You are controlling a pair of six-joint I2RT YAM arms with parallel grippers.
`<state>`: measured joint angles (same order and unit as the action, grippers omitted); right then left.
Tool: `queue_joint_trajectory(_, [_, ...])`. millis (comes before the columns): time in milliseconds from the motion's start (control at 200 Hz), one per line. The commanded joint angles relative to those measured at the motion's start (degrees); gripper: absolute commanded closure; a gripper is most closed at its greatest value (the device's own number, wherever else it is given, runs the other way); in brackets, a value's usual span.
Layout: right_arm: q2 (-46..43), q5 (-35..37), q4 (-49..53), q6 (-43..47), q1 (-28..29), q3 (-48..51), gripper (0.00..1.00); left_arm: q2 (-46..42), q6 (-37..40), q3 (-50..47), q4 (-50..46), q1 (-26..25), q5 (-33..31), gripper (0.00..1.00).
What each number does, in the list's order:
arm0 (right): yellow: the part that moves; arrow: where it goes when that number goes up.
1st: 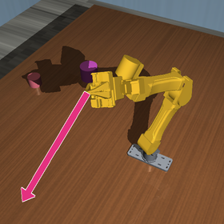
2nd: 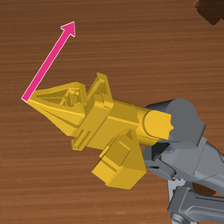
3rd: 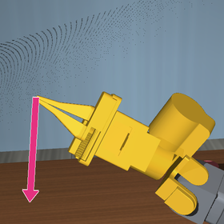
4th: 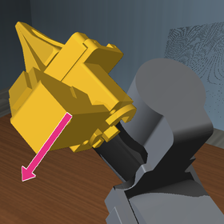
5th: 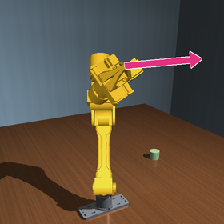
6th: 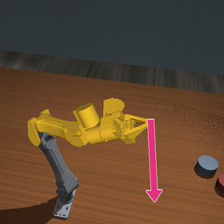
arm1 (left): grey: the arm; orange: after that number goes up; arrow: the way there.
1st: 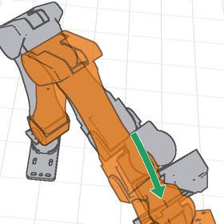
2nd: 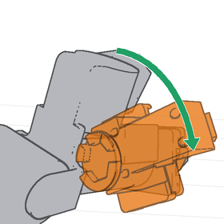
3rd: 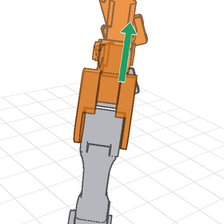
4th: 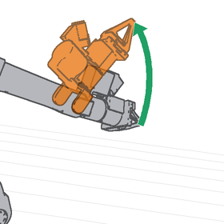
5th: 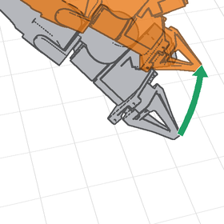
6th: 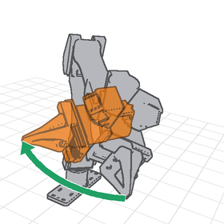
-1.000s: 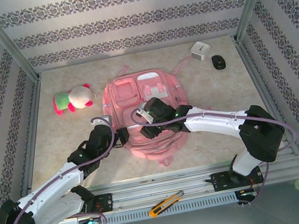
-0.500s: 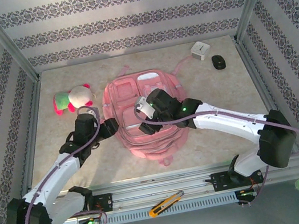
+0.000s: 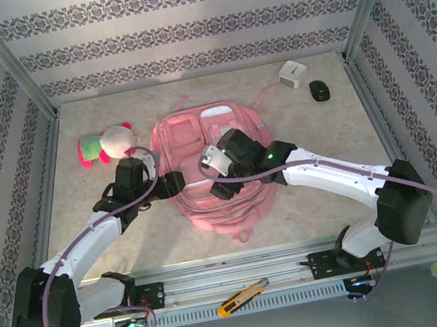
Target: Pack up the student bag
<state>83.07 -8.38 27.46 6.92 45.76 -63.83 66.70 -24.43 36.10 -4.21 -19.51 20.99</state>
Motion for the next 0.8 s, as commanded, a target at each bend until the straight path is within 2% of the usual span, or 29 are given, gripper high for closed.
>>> queue_joint_trajectory(0, [-0.35, -6.08, -1.01, -1.0, -4.06, 0.89, 0.36, 1.83, 6.78, 4.38, 2.93, -0.44, 0.88, 0.32])
queue_joint_trajectory(180, [1.93, -8.55, -0.74, -4.43, -7.4, 0.6, 0.35, 10.05, 8.77, 10.84, -1.12, -0.4, 4.86, 0.33])
queue_joint_trajectory(305, [2.56, -9.5, -0.71, -7.09, -8.92, 1.56, 0.35, 12.4, 13.47, 12.13, -5.35, -0.33, 10.98, 0.33])
queue_joint_trajectory(355, [2.41, -9.07, -0.6, -8.59, -9.91, 2.5, 0.35, 11.56, 16.19, 11.54, -6.55, -0.28, 13.68, 0.32])
queue_joint_trajectory(450, [1.11, -10.58, -0.75, -11.66, -12.62, 5.38, 0.35, 8.23, 21.16, 9.2, -7.03, -0.1, 14.22, 0.28])
queue_joint_trajectory(585, [-2.27, -13.98, -2.31, -14.88, -15.22, 9.79, 0.34, 1.58, 29.16, 6.47, -6.11, 0.3, 11.88, 0.24])
queue_joint_trajectory(640, [-3.95, -14.5, -2.78, -16.1, -15.74, 11.25, 0.34, -1.06, 35.56, 5.24, -6.33, 0.33, 11.01, 0.25])
queue_joint_trajectory(710, [-5.69, -15.33, -4.11, -17.63, -16.22, 13.24, 0.34, -4.58, 50.16, 3.77, -9.34, 0.17, 13.16, 0.25])
queue_joint_trajectory(794, [-8.04, -16.64, -7.32, -19.54, -16.4, 16.07, 0.35, -7.16, 61.46, 4.31, -15.29, 0.3, 9.26, 0.22])
